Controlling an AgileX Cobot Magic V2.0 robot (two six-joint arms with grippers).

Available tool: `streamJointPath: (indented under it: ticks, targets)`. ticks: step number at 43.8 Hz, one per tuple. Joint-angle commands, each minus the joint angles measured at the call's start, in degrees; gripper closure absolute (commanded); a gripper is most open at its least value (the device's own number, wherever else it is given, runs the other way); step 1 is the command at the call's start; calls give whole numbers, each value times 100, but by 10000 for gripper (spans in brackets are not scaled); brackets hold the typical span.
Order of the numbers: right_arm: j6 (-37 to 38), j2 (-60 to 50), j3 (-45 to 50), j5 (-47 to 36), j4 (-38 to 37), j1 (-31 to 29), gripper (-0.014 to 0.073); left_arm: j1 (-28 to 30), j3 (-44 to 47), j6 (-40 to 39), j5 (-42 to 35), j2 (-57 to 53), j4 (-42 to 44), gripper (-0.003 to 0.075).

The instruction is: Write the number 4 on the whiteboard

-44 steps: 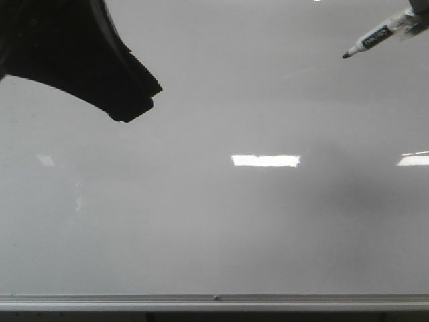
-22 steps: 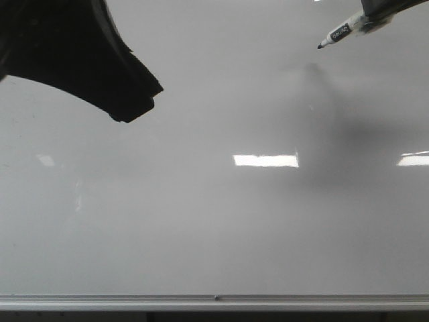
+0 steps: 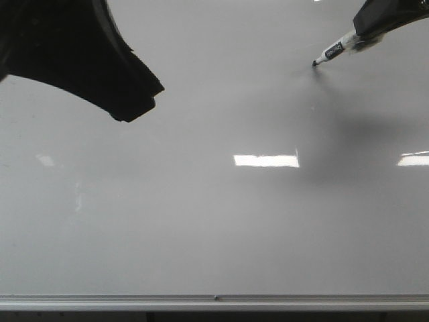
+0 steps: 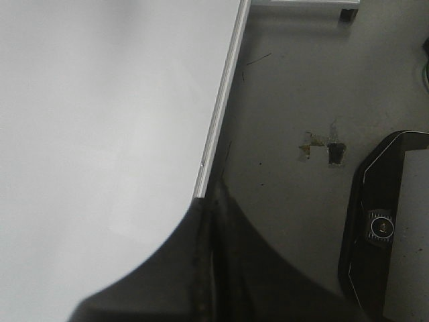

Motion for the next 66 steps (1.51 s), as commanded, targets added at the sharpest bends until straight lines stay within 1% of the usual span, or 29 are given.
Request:
streamJointPath:
  ticks: [1,8,14,20,25,34,37,41,47,51,57,66]
  targets:
    - [-109,-46,-190,-76,80,3,656,9,-209,-64,-312,-163,-75,741]
    - [-108,259,-190,191,80,65,656,9,-209,-64,-320,-163,-75,741]
    - [-108,378,-190,147,80,217,656,9,-209,-64,-320,-163,-75,741]
    - [-108,309,-190,81,57,153,656,9,-209,-64,-320,-163,-75,741]
    - [-108,168,-160,152,35,-89,656,9,-209,-64,-320,-163,-75,741]
    - [-108,-155,115,249,-80,-921,656,9,-209,-64,-299,-163,-75,741]
    - [-108,-226,123,419,-81,-1015,656,9,-209,-64,-299,-163,-75,741]
    - [-108,-476,99,693,-81,-906,656,9,-209,-64,-299,-163,-75,741]
    - [-108,-761,-65,660,-81,-520,656,9,-209,-64,-299,-163,-75,741]
    - [-108,-628,-283,566,-85,-402,656,9,-209,-64,-299,-163,-75,741]
    - [-108,-227,-598,550,-86,-404,656,9,-209,-64,-299,-163,-75,741]
    - [-108,-89,-653,507,-134,-404,656,9,-209,-64,-299,-163,-75,741]
